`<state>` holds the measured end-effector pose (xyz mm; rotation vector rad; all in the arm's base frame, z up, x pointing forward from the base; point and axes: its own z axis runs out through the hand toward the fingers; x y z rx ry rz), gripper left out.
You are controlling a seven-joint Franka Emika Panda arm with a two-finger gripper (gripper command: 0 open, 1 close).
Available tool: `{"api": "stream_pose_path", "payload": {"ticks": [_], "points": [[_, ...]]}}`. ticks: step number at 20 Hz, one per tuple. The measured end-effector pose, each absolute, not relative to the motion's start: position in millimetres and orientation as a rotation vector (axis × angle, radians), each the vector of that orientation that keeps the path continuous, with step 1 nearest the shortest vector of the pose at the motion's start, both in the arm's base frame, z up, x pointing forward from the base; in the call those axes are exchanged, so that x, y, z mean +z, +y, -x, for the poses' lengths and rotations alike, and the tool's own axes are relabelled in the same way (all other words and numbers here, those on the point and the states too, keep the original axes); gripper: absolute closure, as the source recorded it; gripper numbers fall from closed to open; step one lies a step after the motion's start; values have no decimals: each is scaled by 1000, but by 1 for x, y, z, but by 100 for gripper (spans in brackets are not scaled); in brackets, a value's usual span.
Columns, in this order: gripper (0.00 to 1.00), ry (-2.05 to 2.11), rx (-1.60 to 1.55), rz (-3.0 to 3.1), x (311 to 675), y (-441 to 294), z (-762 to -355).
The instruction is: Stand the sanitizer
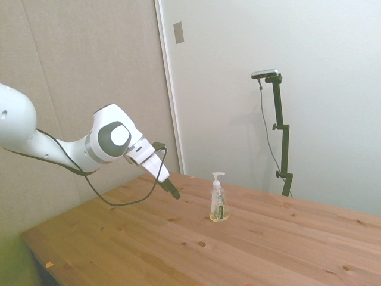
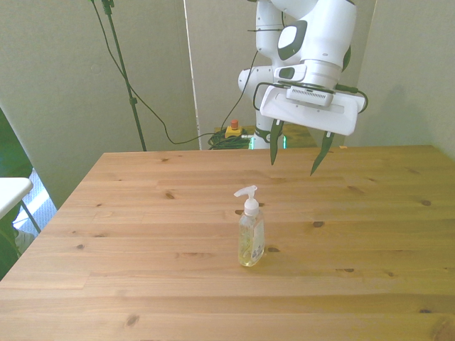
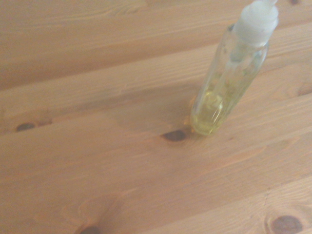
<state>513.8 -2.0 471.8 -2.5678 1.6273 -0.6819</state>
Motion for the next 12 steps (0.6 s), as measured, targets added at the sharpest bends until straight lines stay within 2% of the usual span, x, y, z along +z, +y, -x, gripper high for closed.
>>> {"api": "stream_pose_path", "payload": {"ticks": [8,12], "points": [[0,1194,-382,2750,476,-45,-493],[0,983,-260,2832,469,-34,-485]]}}
